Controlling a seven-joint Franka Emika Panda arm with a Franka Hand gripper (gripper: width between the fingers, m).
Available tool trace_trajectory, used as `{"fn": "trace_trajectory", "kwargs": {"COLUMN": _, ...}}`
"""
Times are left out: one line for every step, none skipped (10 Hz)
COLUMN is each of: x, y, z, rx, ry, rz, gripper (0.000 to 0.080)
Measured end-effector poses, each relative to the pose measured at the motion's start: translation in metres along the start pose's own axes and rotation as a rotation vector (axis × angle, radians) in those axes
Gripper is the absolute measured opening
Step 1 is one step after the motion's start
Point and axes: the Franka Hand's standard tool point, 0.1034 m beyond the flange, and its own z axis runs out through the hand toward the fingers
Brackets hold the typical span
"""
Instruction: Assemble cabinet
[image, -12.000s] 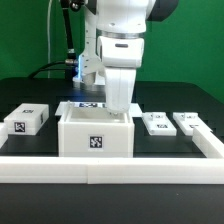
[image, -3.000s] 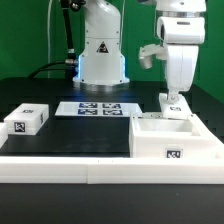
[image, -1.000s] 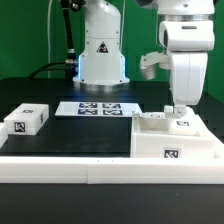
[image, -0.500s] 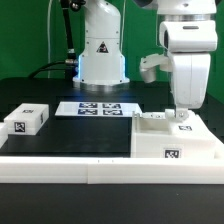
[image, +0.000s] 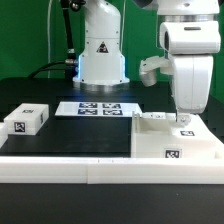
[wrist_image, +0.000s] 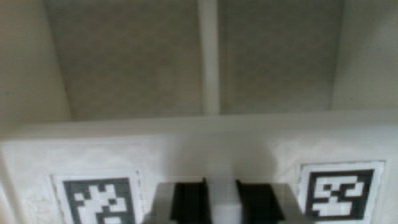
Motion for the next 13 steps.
{"fn": "trace_trajectory", "kwargs": {"x": 0.000, "y": 0.000, "z": 0.000, "rx": 0.000, "ry": 0.000, "rz": 0.000, "gripper": 0.0082}}
{"fn": "trace_trajectory", "kwargs": {"x": 0.000, "y": 0.000, "z": 0.001, "rx": 0.001, "ry": 0.000, "rz": 0.000, "gripper": 0.0082}}
{"fn": "trace_trajectory", "kwargs": {"x": 0.000, "y": 0.000, "z": 0.001, "rx": 0.001, "ry": 0.000, "rz": 0.001, "gripper": 0.0272}}
{"fn": "trace_trajectory", "kwargs": {"x": 0.000, "y": 0.000, "z": 0.001, "rx": 0.001, "ry": 0.000, "rz": 0.001, "gripper": 0.0411}}
{"fn": "trace_trajectory", "kwargs": {"x": 0.000, "y": 0.000, "z": 0.001, "rx": 0.001, "ry": 0.000, "rz": 0.001, "gripper": 0.0545}}
{"fn": "trace_trajectory", "kwargs": {"x": -0.001, "y": 0.000, "z": 0.001, "rx": 0.001, "ry": 0.000, "rz": 0.001, "gripper": 0.0545}}
{"fn": "trace_trajectory", "kwargs": {"x": -0.001, "y": 0.000, "z": 0.001, "rx": 0.001, "ry": 0.000, "rz": 0.001, "gripper": 0.0731}}
{"fn": "trace_trajectory", "kwargs": {"x": -0.001, "y": 0.000, "z": 0.001, "rx": 0.001, "ry": 0.000, "rz": 0.001, "gripper": 0.0778}}
{"fn": "trace_trajectory", "kwargs": {"x": -0.001, "y": 0.000, "z": 0.001, "rx": 0.001, "ry": 0.000, "rz": 0.001, "gripper": 0.0778}}
{"fn": "trace_trajectory", "kwargs": {"x": -0.001, "y": -0.001, "z": -0.004, "rx": -0.003, "ry": -0.003, "rz": 0.001, "gripper": 0.0796}}
{"fn": "trace_trajectory", "kwargs": {"x": -0.003, "y": -0.007, "z": -0.014, "rx": -0.010, "ry": -0.009, "rz": 0.005, "gripper": 0.0796}}
{"fn": "trace_trajectory", "kwargs": {"x": -0.003, "y": -0.015, "z": -0.022, "rx": -0.017, "ry": -0.016, "rz": 0.001, "gripper": 0.0797}}
{"fn": "trace_trajectory", "kwargs": {"x": -0.004, "y": -0.027, "z": -0.030, "rx": -0.022, "ry": -0.022, "rz": -0.008, "gripper": 0.0797}}
